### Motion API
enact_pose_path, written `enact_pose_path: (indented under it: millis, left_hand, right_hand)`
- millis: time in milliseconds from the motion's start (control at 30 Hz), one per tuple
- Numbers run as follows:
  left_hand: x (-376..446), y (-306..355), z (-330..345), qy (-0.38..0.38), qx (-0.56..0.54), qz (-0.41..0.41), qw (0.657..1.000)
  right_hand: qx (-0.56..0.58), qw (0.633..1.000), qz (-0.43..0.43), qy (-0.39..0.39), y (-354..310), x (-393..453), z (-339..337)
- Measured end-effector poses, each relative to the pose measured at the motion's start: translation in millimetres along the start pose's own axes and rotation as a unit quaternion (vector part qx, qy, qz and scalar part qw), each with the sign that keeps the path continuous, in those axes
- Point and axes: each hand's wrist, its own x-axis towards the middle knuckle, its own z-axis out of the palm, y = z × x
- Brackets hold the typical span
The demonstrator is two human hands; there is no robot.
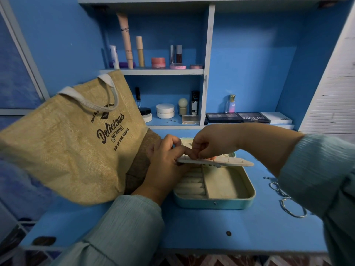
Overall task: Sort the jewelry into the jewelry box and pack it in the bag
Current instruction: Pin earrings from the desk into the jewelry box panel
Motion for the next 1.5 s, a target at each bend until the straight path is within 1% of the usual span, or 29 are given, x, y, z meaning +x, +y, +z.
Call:
enact_pose_path:
  millis: [133,300,433,533,633,733,800,867,967,1100,1233,1400,1500]
  left_hand:
    - [0,0,0,-0.004,-0.001,-0.007,1.0]
    - [1,3,0,-0.019,-0.009,-0.044,0.999]
    - [1,1,0,-0.02,-0.003,-0.035,0.999]
    - [1,2,-1,-0.009,0.009,-0.038,0.999]
    - [1,6,-2,0.001,0.006,-0.056,0.998]
    - [4,8,-2,0.003,0.007,-0.066,0.998]
    - [7,11,-2,-0.001,0.036,-0.089,0.995]
    - [9,13,-2,0.018,0.069,-0.078,0.994]
    - [10,17,-2,0.038,0.069,-0.072,0.994]
    - [7,22,-1,0.069,0.09,-0.044,0.993]
    - [6,28,-5,0.054,0.139,-0.032,0.988]
    - [2,41,-11,0.056,0.19,-0.007,0.98]
    - [2,50,-15,0.074,0.231,0.039,0.969]
  right_hand:
    - [0.017,1.0,0.001,-0.003,0,0,-1]
    - [0.047,0.999,0.005,-0.002,4,-1,-1]
    - [0.012,1.0,0.004,0.002,2,1,1]
    - [0.03,0.999,0.01,0.005,1,0,1]
    - [0.091,0.995,0.022,0.036,4,-7,-1]
    - [0.083,0.993,0.026,0.076,10,-19,-2]
    - [0.084,0.991,0.026,0.101,15,-30,-1]
    - [0.093,0.987,0.025,0.125,22,-40,0]
    - [0.119,0.98,0.025,0.16,32,-54,4]
    - [0.083,0.976,0.021,0.199,40,-68,9]
    - [0.057,0.967,0.032,0.245,41,-70,15]
    - [0.057,0.961,0.058,0.263,37,-73,18]
    - [0.054,0.961,0.075,0.26,39,-79,19]
